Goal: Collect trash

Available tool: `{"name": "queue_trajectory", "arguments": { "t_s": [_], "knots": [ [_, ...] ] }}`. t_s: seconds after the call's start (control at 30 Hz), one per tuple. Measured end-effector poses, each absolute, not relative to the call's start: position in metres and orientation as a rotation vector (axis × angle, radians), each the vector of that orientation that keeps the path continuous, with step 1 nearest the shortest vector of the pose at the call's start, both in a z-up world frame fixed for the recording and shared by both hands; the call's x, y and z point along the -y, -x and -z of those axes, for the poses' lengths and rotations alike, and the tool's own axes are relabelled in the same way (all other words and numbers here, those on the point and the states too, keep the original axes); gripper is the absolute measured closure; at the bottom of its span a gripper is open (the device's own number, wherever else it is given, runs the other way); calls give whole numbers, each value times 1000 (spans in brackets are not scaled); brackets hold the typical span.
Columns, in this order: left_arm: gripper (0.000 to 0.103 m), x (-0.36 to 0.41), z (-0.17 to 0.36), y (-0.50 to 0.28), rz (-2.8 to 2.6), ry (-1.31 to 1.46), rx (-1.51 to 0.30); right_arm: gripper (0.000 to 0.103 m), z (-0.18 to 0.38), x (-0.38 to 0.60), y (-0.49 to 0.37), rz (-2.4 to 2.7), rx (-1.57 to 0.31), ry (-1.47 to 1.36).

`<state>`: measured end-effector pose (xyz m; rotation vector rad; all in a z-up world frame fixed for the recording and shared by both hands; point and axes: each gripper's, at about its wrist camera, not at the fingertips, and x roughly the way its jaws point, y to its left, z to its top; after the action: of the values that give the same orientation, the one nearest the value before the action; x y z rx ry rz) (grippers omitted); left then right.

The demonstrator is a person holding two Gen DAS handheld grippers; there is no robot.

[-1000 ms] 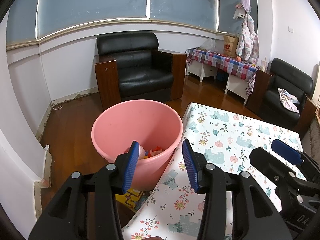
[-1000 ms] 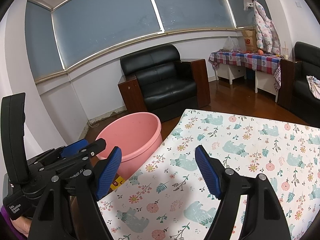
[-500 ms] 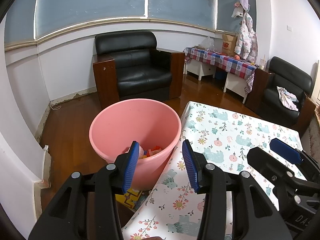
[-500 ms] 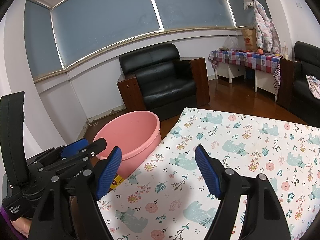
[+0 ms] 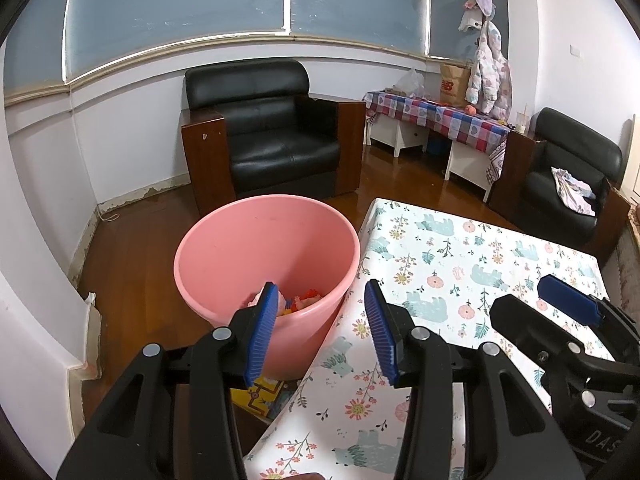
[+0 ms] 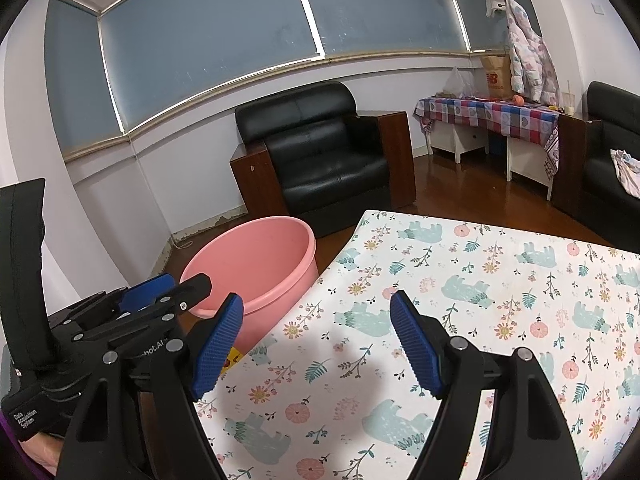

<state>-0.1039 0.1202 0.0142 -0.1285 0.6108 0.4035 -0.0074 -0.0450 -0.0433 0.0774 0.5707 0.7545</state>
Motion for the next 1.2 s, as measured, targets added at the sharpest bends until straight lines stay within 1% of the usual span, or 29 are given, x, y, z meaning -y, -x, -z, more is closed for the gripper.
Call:
{"name": "queue_trajectory", "arguments": {
  "t_s": [1.2],
  "knots": [
    [58, -119, -15, 103, -399, 125, -616, 29, 52, 45, 7, -746, -587, -67]
  ]
}}
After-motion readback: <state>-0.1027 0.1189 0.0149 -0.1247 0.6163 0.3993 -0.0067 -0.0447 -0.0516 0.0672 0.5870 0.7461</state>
